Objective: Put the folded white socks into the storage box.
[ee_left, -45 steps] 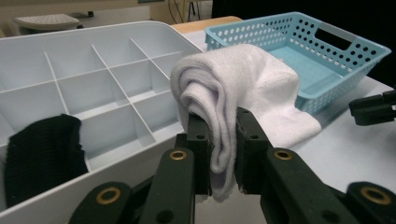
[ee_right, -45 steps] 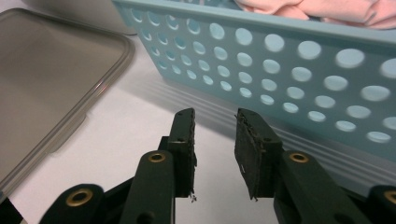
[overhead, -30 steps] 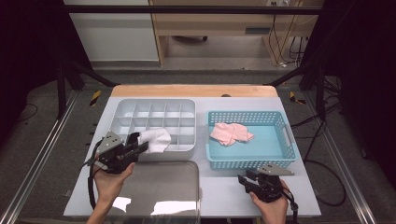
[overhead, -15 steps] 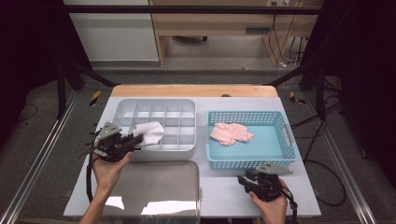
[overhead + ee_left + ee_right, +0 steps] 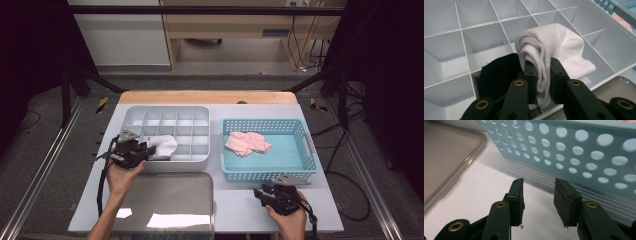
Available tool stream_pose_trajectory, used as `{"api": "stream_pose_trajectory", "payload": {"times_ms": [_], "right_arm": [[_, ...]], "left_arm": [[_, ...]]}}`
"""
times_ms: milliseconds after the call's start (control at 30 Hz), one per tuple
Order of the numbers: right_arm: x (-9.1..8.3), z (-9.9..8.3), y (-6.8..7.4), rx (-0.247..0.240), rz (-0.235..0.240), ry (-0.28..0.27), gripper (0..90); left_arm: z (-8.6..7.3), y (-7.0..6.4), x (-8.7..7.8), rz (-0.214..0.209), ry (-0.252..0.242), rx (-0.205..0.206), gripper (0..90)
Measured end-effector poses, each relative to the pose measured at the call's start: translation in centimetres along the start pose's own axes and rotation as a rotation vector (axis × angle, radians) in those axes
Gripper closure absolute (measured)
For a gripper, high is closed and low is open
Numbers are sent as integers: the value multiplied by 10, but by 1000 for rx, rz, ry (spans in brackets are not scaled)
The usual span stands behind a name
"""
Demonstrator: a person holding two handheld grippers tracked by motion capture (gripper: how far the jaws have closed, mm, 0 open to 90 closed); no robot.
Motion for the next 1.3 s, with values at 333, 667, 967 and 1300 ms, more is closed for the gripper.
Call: {"api": "stream_pose_trajectory", "payload": {"times_ms": [333, 667, 967, 1300], "right_arm": [[4, -1, -2, 1, 0, 23, 597], [7, -1, -2, 10, 3, 38, 595], [7, -1, -3, 8, 7, 42, 594], [4, 0, -4, 13, 9, 28, 573]], "left_arm": [[1, -6, 5, 27, 90, 90, 781], [7, -15, 15, 65, 194, 149, 784], [1, -14, 34, 25, 243, 112, 789], [8, -10, 10, 22, 172, 87, 589]]}}
Point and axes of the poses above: each handheld gripper's, and its own axes: x roughly forward along the jaws, z roughly out of its top, y roughly to its left, the point moved 4 cm from there along x, roughly forward along the jaws, and after that the axes turned 8 degrees about x, right-handed, at the moved point
